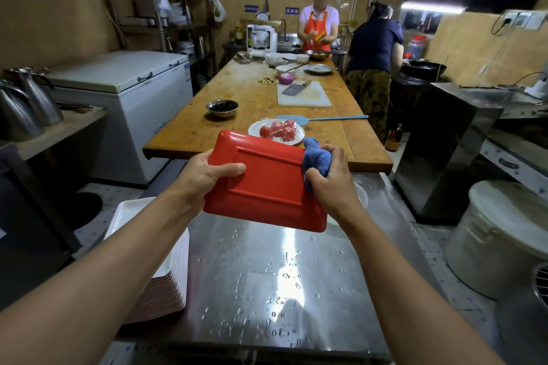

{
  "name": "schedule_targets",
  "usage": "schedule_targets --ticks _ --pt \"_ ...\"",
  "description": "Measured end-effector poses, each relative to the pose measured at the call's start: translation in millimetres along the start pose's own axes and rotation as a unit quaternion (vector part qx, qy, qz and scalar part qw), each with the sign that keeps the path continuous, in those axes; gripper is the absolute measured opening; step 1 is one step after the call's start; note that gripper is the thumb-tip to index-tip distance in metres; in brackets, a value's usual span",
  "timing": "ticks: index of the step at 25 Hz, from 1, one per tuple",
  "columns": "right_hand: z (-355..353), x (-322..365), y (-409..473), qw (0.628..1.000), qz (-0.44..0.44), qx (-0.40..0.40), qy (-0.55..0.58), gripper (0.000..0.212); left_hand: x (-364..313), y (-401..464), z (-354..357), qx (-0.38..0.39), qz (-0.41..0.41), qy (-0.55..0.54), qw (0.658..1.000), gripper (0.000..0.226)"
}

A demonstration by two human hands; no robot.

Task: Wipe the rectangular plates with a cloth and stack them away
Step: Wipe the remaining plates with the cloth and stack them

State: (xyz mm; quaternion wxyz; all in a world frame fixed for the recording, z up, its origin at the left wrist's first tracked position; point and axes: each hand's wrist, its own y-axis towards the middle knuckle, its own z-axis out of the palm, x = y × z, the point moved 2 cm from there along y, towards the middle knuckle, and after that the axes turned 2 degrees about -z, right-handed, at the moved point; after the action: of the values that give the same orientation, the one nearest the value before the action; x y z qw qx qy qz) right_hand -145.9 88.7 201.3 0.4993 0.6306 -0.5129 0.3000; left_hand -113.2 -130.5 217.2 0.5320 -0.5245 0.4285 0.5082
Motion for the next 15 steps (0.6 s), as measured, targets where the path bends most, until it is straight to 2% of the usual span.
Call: schedule_targets --ticks 2,9,11,15 --pt "3 -3 -6 1.000 0.001 -0.007 -0.018 0.036 6 0 2 -0.027 -0.012 -0.024 0.999 0.030" --pt "11 -16 -34 0.998 0.020 0.011 -0.058 0.027 18 7 2 -0.092 -0.054 -0.105 0.989 0.021" --pt "13 -17 -40 0.995 -0.017 0.009 -0.098 0.033 20 8 3 -0.093 -0.074 -0.134 0.984 0.021" --pt "29 -2 -46 0.979 -0.147 0.012 -0.141 0.036 25 9 9 -0.091 -0.105 -0.161 0.977 0.036"
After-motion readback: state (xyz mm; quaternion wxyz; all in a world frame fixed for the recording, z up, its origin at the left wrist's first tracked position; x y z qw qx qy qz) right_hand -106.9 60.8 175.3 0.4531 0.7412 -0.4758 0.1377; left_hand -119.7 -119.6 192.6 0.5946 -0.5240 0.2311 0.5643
